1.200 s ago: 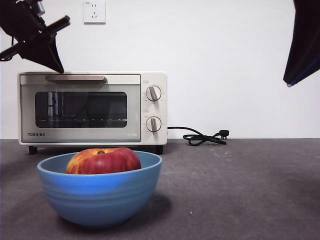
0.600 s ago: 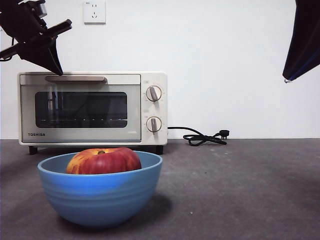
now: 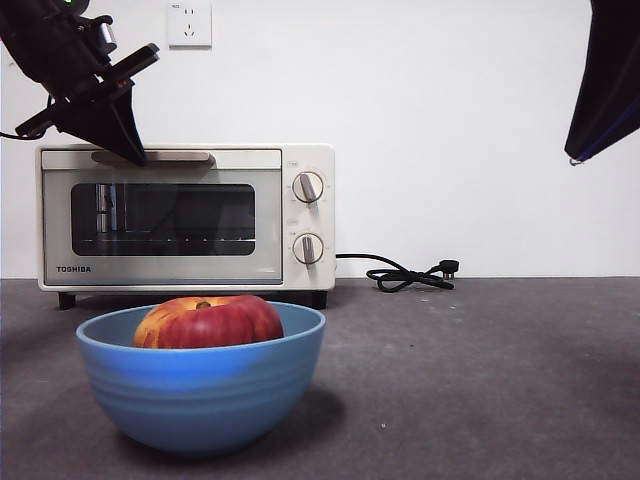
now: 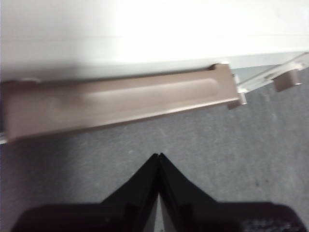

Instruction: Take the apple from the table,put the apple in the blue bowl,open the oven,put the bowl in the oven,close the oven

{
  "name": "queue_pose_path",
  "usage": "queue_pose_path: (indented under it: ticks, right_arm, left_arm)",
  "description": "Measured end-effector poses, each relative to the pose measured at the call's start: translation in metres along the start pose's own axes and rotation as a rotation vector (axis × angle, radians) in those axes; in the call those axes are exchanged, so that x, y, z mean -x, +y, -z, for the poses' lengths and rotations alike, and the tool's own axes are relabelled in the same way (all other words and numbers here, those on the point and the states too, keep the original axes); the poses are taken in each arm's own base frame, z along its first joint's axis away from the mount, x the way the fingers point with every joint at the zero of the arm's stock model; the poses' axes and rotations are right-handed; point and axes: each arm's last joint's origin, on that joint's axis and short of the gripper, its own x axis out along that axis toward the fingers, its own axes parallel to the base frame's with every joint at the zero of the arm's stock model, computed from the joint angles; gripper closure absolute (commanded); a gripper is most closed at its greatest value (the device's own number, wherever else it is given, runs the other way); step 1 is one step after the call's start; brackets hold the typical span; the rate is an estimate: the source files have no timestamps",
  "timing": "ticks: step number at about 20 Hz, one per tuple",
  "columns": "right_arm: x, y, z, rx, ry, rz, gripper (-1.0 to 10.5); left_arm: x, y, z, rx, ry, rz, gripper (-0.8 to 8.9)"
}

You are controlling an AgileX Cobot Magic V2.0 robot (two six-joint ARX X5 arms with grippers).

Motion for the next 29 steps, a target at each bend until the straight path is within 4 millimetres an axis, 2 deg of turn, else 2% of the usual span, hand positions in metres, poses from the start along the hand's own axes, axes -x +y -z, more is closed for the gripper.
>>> queue_pose_path:
  ticks: [6,11,16,21,29]
  right_arm:
    - [0.0,0.0,0.0,0.0,0.0,0.0,9.5]
    - [0.0,0.0,0.0,0.0,-0.01,0.011,9.5]
    - [0.0,0.0,-0.001,0.0,-0.016,0.017,9.5]
    - [0.0,-0.001,-0.001,0.0,-0.029,0.03,9.5]
    - [0.0,-0.001,-0.001,0.0,-0.036,0.039,9.5]
  left_arm:
    - [0.003,-0.002,-0.017,0.015,-0.155,0.124,8.2]
    - [0.003,0.002,-0.019,0.047,-0.195,-0.039,8.19]
    - [-0.005,0.006,-0.018,0.017,-0.147,-0.045,8.19]
    - [-0.004,0.0,-0.016,-0.043,-0.108,-0.081,8.19]
    - [0.0,-0.007,0.0,-0.062,0.044,-0.128,8.19]
